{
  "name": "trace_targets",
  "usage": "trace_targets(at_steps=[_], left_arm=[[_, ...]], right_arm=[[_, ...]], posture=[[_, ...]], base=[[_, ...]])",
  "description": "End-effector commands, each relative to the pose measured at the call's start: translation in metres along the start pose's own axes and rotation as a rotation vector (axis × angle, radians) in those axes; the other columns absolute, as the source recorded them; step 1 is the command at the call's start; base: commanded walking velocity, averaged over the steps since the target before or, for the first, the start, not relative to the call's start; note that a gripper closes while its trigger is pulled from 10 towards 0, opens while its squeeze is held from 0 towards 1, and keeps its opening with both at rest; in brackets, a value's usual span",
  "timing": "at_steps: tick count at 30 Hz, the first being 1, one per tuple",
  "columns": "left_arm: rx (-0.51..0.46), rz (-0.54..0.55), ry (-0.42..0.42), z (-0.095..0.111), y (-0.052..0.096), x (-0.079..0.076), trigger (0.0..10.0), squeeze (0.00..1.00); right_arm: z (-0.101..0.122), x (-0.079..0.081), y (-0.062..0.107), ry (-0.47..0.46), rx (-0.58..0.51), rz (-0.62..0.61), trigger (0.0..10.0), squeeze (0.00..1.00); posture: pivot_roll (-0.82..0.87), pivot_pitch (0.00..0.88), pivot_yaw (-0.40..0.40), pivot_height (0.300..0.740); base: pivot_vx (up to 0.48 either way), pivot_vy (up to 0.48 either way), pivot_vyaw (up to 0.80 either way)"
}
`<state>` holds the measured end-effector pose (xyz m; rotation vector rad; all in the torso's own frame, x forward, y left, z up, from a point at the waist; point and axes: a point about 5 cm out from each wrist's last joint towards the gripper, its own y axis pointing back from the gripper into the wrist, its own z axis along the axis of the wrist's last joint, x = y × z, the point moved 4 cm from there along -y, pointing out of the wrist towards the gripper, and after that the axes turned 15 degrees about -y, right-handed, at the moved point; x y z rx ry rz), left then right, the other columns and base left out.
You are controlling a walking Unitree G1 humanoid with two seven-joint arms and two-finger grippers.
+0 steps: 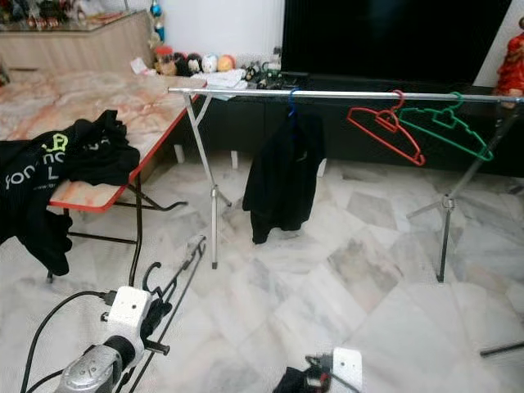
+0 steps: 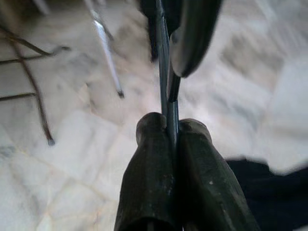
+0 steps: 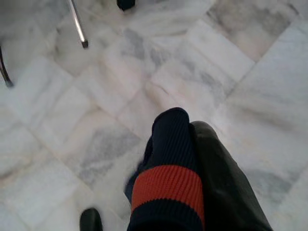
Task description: Hang hanger
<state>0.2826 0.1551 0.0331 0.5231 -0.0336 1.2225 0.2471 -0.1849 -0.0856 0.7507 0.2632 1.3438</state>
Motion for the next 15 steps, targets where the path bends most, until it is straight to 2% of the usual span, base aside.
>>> trace_targets(at_steps=[1,2,3,4,7,8,9,10,13,15], left_arm=[[0.029,-0.086,-0.032,-0.004,-0.001,-0.008,10.0,0.0],[0.04,-0.176,-0.054,-0.004,0.0,-0.015,10.0,0.0],[0.04,-0.176,-0.054,-0.004,0.0,-0.015,10.0,0.0],[0.062,-0.224,-0.068,-0.006,0.0,-0.018,10.0,0.0],[0.13,-0.358,-0.197,-0.013,-0.001,-0.024,10.0,0.0],[0.152,-0.472,-0.259,-0.015,-0.001,-0.029,10.0,0.0],[0.153,-0.51,-0.281,-0.015,-0.002,-0.031,10.0,0.0],[0.159,-0.551,-0.313,-0.015,-0.003,-0.031,10.0,0.0],[0.159,-0.614,-0.394,-0.008,-0.01,-0.029,10.0,0.0],[0.145,-0.63,-0.411,-0.003,-0.013,-0.029,10.0,0.0]], right_arm=[[0.006,0.002,-0.001,0.013,-0.025,0.01,10.0,0.0],[0.007,0.001,-0.001,0.02,-0.034,0.003,10.0,0.0],[0.007,0.001,-0.001,0.02,-0.034,0.003,10.0,0.0],[0.008,0.001,-0.001,0.029,-0.039,0.006,10.0,0.0],[0.022,0.007,-0.004,0.104,-0.08,0.036,10.0,0.0],[0.118,0.042,-0.021,0.149,-0.275,0.122,10.0,0.0],[0.145,0.053,-0.022,0.16,-0.329,0.147,10.0,0.0],[0.164,0.06,-0.021,0.19,-0.361,0.161,10.0,0.0],[0.18,0.068,-0.022,0.229,-0.369,0.177,10.0,0.0],[0.184,0.072,-0.022,0.257,-0.365,0.19,10.0,0.0]], posture=[[0.02,0.048,0.055,0.74],[0.02,0.048,0.055,0.74],[0.02,0.048,0.055,0.74],[0.02,0.049,0.055,0.74],[0.03,0.043,0.052,0.74],[0.03,0.043,0.05,0.74],[0.03,0.037,0.048,0.74],[0.03,0.036,0.048,0.74],[0.03,0.029,0.043,0.74],[0.03,0.029,0.043,0.74]], base=[[0.0,0.0,0.0],[0.0,0.0,0.0],[0.0,0.0,0.0],[0.0,0.0,0.0],[0.0,0.0,0.0],[0.0,0.0,0.0],[0.0,0.0,0.0],[0.0,0.0,0.0],[0.0,0.0,0.0],[0.0,0.0,0.0]])
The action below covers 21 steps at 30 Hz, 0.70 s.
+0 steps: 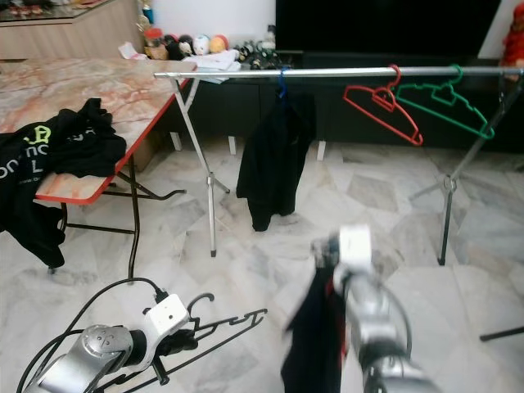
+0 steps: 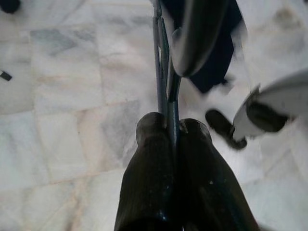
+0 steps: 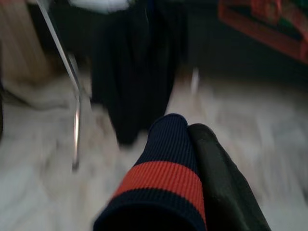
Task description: Hang hanger
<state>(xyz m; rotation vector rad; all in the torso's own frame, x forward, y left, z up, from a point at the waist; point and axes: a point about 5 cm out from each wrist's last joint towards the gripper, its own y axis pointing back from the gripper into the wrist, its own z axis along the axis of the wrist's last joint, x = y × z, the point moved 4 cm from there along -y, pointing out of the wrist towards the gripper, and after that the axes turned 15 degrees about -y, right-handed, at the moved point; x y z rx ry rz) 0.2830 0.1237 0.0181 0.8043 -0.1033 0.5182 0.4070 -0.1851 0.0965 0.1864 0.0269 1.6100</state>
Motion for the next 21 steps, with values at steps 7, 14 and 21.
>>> trace_targets(at_steps=[7,14,21], left_arm=[[-0.097,-0.117,-0.049,0.03,-0.005,0.006,10.0,0.0],[-0.177,-0.188,-0.019,0.05,-0.006,0.011,10.0,0.0],[-0.227,-0.151,-0.001,0.063,-0.012,0.021,10.0,0.0]], right_arm=[[-0.036,0.006,0.005,0.032,0.198,0.044,10.0,0.0],[-0.044,0.007,0.006,0.114,0.288,0.06,10.0,0.0],[-0.044,0.009,0.005,0.119,0.303,0.055,10.0,0.0]], posture=[[0.02,0.031,0.031,0.74],[0.03,0.039,0.025,0.74],[0.04,0.026,0.018,0.74]], base=[[0.0,0.0,0.0],[0.0,0.0,0.0],[0.0,0.0,0.0]])
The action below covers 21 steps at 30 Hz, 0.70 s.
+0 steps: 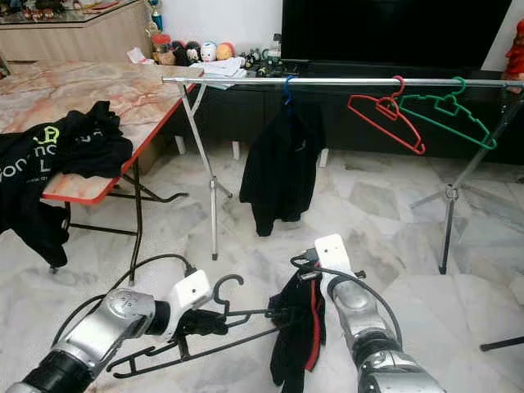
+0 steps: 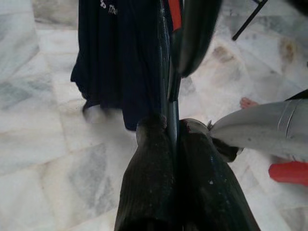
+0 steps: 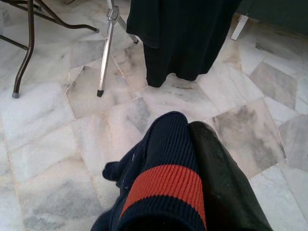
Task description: Hang hanger
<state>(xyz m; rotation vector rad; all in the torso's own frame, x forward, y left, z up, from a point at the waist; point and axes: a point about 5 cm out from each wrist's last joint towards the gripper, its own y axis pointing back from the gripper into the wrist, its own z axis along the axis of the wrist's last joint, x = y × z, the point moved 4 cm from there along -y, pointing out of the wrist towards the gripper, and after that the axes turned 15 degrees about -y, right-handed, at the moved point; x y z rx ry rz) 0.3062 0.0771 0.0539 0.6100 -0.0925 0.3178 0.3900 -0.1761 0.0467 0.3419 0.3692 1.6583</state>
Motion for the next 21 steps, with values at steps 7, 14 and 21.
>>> trace_targets(at_steps=[7,14,21], left_arm=[[-0.084,-0.023,0.014,0.015,0.005,0.001,10.0,0.0],[-0.111,-0.01,0.002,0.023,0.002,0.002,10.0,0.0],[-0.096,0.12,0.002,0.022,0.001,0.02,10.0,0.0]], right_arm=[[0.002,0.002,-0.001,-0.004,0.006,-0.016,10.0,0.0],[0.003,0.005,-0.002,-0.054,0.005,-0.023,10.0,0.0],[0.0,0.006,-0.002,-0.057,0.01,-0.021,10.0,0.0]], posture=[[0.05,0.02,0.019,0.74],[0.05,0.002,0.025,0.74],[0.05,0.0,0.025,0.74]], base=[[0.0,0.0,0.0],[0.0,0.0,0.0],[0.0,0.0,0.0]])
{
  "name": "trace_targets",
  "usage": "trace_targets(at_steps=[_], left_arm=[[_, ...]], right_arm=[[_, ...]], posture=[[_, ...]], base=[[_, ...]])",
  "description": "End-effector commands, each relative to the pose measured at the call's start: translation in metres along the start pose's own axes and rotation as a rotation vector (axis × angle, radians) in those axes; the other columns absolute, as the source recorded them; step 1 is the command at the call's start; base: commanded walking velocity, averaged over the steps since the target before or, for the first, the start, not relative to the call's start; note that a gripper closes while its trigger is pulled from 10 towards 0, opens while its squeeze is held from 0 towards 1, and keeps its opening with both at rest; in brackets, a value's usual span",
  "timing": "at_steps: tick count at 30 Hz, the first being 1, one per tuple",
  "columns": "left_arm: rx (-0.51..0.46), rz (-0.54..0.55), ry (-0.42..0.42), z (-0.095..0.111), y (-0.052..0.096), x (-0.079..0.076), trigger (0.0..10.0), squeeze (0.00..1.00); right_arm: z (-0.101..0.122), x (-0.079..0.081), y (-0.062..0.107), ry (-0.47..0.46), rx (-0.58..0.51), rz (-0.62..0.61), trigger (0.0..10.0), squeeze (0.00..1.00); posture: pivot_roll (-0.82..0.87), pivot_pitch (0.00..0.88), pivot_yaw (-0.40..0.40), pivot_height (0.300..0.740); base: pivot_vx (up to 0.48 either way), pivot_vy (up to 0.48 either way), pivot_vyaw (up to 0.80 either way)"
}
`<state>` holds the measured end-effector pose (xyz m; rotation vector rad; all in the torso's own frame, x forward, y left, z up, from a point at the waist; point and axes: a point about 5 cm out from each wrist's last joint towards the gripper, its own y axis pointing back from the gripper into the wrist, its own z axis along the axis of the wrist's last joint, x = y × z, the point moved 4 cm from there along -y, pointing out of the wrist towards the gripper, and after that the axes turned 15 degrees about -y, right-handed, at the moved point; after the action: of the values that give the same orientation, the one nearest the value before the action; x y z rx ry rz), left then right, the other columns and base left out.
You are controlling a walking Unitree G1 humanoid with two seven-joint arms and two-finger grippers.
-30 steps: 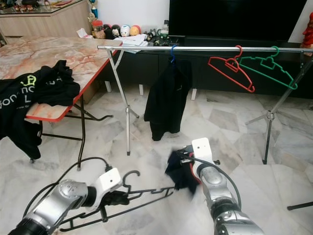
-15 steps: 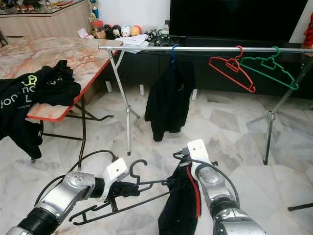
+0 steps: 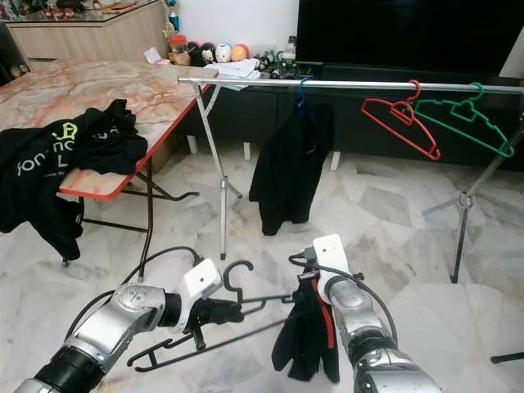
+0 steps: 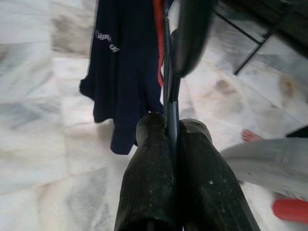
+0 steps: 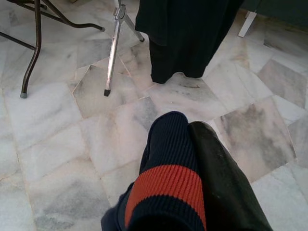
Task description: Hang hanger
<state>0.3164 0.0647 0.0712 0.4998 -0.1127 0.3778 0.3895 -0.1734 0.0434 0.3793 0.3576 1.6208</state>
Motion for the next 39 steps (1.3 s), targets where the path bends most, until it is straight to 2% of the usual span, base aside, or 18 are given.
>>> trace_targets(at_steps=[1,3,10,17,23,26,28,30,31,35,39], left_arm=[[0.01,0.055,-0.017,0.001,0.003,0.011,10.0,0.0],[0.019,0.09,-0.014,-0.001,0.004,0.016,10.0,0.0],[0.026,0.121,-0.016,-0.002,0.007,0.02,10.0,0.0],[0.002,0.196,0.008,0.001,0.002,0.026,10.0,0.0],[-0.029,0.139,0.031,0.004,-0.002,0.016,10.0,0.0],[-0.015,0.16,0.019,0.003,-0.004,0.017,10.0,0.0],[-0.015,0.169,0.017,0.004,-0.006,0.017,10.0,0.0],[-0.011,0.18,0.022,0.004,-0.006,0.018,10.0,0.0],[0.002,0.202,0.021,0.002,-0.007,0.02,10.0,0.0],[0.037,0.244,0.026,-0.003,-0.01,0.024,10.0,0.0],[0.049,0.227,0.03,-0.006,-0.013,0.019,10.0,0.0]], right_arm=[[0.003,0.004,-0.001,-0.018,-0.006,0.006,10.0,0.0],[0.0,0.004,-0.001,-0.022,-0.002,0.005,10.0,0.0],[-0.005,0.002,0.0,-0.025,0.011,-0.004,10.0,0.0],[-0.01,0.002,0.001,-0.037,0.029,-0.001,10.0,0.0],[-0.01,0.006,0.0,-0.049,0.034,0.022,10.0,0.0],[-0.002,0.011,-0.001,-0.09,0.01,0.043,10.0,0.0],[0.007,0.013,-0.003,-0.178,-0.017,0.039,10.0,0.0],[0.011,0.014,-0.003,-0.209,-0.031,0.04,10.0,0.0],[0.014,0.013,-0.003,-0.267,-0.049,0.035,10.0,0.0],[0.008,0.012,-0.002,-0.336,-0.04,0.024,10.0,0.0],[0.006,0.008,0.0,-0.374,-0.049,0.027,10.0,0.0]], posture=[[0.05,0.0,0.025,0.74],[0.05,0.0,0.024,0.74],[0.05,0.0,0.023,0.74],[0.05,0.007,0.022,0.74],[0.04,0.012,0.021,0.74],[0.04,0.014,0.021,0.74],[0.05,0.017,0.02,0.74],[0.05,0.017,0.021,0.74],[0.04,0.02,0.024,0.74],[0.04,0.026,0.028,0.74],[0.03,0.031,0.031,0.74]], base=[[0.0,0.0,0.0],[0.0,0.0,0.0],[0.0,0.0,0.0],[0.0,0.0,0.0],[0.0,0.0,0.0],[0.0,0.0,0.0],[0.0,0.0,0.0],[0.0,0.0,0.0],[0.0,0.0,0.0],[0.0,0.0,0.0],[0.0,0.0,0.0]])
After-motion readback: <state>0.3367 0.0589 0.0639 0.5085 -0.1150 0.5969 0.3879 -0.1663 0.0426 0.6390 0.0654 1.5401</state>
